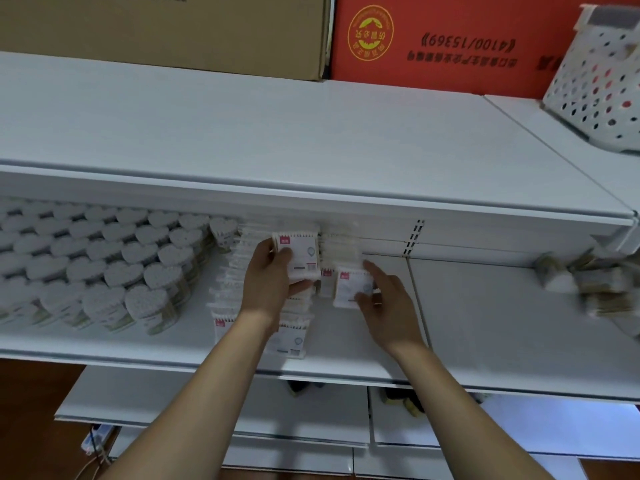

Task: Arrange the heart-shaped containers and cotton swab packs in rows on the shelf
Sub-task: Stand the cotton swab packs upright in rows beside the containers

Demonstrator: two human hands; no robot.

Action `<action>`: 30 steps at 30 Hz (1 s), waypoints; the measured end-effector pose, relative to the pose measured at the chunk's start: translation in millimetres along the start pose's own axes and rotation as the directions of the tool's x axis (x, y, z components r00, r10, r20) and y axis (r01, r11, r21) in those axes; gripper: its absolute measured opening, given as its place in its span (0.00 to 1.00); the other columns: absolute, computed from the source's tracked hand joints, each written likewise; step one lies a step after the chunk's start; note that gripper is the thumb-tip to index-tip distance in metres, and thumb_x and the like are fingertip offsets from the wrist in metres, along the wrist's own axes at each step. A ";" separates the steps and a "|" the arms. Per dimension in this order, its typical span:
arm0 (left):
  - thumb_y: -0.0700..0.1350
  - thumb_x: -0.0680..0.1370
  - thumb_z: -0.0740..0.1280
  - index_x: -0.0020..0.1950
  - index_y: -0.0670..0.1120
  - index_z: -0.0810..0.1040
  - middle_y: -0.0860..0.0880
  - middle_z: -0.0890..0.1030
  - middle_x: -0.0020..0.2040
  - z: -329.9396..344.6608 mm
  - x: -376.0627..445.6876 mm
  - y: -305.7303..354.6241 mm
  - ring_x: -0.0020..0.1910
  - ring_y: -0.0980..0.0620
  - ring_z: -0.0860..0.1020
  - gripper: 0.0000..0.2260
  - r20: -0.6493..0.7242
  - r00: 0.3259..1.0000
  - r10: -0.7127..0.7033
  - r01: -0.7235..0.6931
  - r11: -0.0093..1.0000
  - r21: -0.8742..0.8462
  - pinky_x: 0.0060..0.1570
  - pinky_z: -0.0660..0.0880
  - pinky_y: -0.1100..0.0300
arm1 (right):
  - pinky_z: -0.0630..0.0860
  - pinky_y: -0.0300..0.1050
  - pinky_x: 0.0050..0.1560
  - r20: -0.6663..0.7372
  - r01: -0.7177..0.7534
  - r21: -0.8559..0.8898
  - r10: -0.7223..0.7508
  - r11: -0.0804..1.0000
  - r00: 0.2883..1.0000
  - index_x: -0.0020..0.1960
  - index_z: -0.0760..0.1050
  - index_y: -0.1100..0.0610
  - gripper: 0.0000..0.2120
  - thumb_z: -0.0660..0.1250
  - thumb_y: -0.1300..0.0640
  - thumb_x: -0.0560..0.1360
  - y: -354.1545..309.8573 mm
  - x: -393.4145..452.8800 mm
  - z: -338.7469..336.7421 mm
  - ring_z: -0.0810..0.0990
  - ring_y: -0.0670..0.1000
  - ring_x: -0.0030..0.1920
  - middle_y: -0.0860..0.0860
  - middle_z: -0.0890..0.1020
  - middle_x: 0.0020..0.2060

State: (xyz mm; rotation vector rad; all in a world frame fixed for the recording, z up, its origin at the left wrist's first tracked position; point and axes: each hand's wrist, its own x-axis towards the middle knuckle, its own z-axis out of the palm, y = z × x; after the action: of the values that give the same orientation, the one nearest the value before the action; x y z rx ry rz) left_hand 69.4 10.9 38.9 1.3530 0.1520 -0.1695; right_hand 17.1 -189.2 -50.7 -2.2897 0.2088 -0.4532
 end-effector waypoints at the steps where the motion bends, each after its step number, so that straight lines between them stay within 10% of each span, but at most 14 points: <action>1: 0.40 0.83 0.60 0.64 0.45 0.75 0.48 0.81 0.55 -0.4 -1.0 0.6 0.52 0.48 0.82 0.10 -0.003 1.000 0.000 0.000 1.000 0.000 0.44 0.83 0.53 | 0.76 0.42 0.50 -0.005 0.035 -0.021 -0.035 0.999 0.999 0.74 0.67 0.47 0.26 0.68 0.56 0.79 0.7 -0.8 6.6 0.79 0.49 0.48 0.49 0.74 0.52; 14: 0.51 0.73 0.67 0.66 0.49 0.78 0.49 0.81 0.62 -5.4 -6.4 4.5 0.62 0.47 0.79 0.21 0.001 1.000 -0.009 0.009 0.981 0.194 0.64 0.75 0.43 | 0.79 0.50 0.44 -0.150 0.236 -0.372 -0.309 0.898 0.939 0.69 0.74 0.54 0.24 0.72 0.52 0.75 6.5 7.4 37.5 0.74 0.57 0.51 0.57 0.74 0.55; 20: 0.42 0.77 0.68 0.46 0.48 0.80 0.51 0.82 0.48 -1.5 -7.1 -0.5 0.49 0.50 0.79 0.02 0.093 0.994 0.060 -0.089 0.931 0.355 0.46 0.72 0.57 | 0.76 0.37 0.47 -0.193 0.134 0.278 -0.081 0.951 0.978 0.72 0.68 0.44 0.21 0.63 0.49 0.80 -47.6 2.5 4.7 0.78 0.42 0.49 0.46 0.76 0.56; 24: 0.41 0.79 0.67 0.50 0.49 0.81 0.53 0.81 0.48 5.6 -9.8 -2.5 0.47 0.55 0.79 0.05 0.206 0.972 0.113 -0.192 0.888 0.418 0.43 0.71 0.65 | 0.76 0.32 0.44 -0.128 0.267 0.198 -0.245 0.943 0.961 0.64 0.79 0.50 0.16 0.71 0.58 0.77 -66.5 15.0 -10.6 0.80 0.44 0.44 0.48 0.79 0.51; 27: 0.45 0.82 0.64 0.68 0.48 0.77 0.51 0.80 0.61 0.9 -14.0 -6.9 0.60 0.52 0.77 0.14 0.259 0.939 0.228 -0.343 0.702 0.625 0.55 0.68 0.67 | 0.72 0.26 0.46 -0.186 0.252 0.085 -0.233 0.964 0.955 0.59 0.82 0.53 0.14 0.73 0.62 0.74 -48.9 15.6 -18.1 0.79 0.42 0.42 0.49 0.79 0.49; 30: 0.57 0.82 0.56 0.77 0.48 0.66 0.48 0.69 0.75 -14.4 -12.1 -15.0 0.75 0.48 0.64 0.26 0.433 0.853 0.290 -0.507 0.268 0.819 0.73 0.57 0.60 | 0.72 0.26 0.46 -0.155 0.212 -0.022 -0.213 0.977 0.965 0.59 0.82 0.54 0.13 0.73 0.62 0.75 -25.6 5.1 -18.9 0.78 0.40 0.39 0.50 0.78 0.51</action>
State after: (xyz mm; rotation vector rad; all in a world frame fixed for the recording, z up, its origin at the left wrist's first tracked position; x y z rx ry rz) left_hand 54.3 22.3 24.0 2.4729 -0.5888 0.0884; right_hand 14.8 -185.9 -18.8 -2.2927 0.0409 -0.7455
